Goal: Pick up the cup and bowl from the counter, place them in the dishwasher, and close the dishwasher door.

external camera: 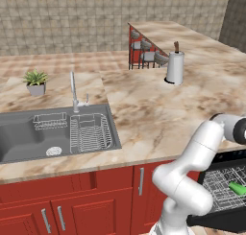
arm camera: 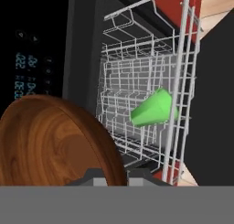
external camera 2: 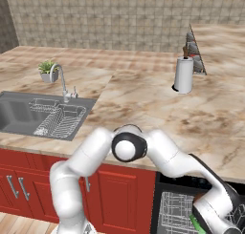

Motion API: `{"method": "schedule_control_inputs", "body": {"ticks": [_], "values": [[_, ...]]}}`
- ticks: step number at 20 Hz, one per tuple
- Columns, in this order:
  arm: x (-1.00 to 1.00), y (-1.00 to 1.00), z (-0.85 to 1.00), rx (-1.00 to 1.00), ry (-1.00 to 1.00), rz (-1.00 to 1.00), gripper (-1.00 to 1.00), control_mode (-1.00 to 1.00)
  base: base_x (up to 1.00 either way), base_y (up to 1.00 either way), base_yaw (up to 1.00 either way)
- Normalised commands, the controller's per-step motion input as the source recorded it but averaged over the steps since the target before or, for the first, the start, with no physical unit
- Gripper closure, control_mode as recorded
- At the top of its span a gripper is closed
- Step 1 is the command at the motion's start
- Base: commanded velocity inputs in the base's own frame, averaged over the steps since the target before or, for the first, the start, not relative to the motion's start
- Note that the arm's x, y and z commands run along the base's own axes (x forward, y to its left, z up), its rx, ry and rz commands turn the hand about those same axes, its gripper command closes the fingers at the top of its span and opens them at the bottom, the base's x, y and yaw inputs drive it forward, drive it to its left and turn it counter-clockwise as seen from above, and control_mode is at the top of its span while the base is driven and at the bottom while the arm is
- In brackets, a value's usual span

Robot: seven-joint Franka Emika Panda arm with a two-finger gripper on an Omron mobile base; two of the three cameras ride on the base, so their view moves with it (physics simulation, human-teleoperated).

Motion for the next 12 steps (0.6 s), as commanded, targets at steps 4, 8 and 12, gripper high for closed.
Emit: {"method": "schedule_control_inputs", "body": {"ticks": [4, 8, 12], "values": [[0.0, -0.11, -0.23, 0.0, -0.01, 0.0, 1.0, -1.0, 0.0, 0.0, 0.0], [0.0, -0.18, -0.17, 0.0, -0.01, 0.0, 1.0, -1.0, 0.0, 0.0, 0.0], [0.01, -0.18, -0.23, 0.0, -0.01, 0.0, 1.0, -1.0, 0.0, 0.0, 0.0]]}}
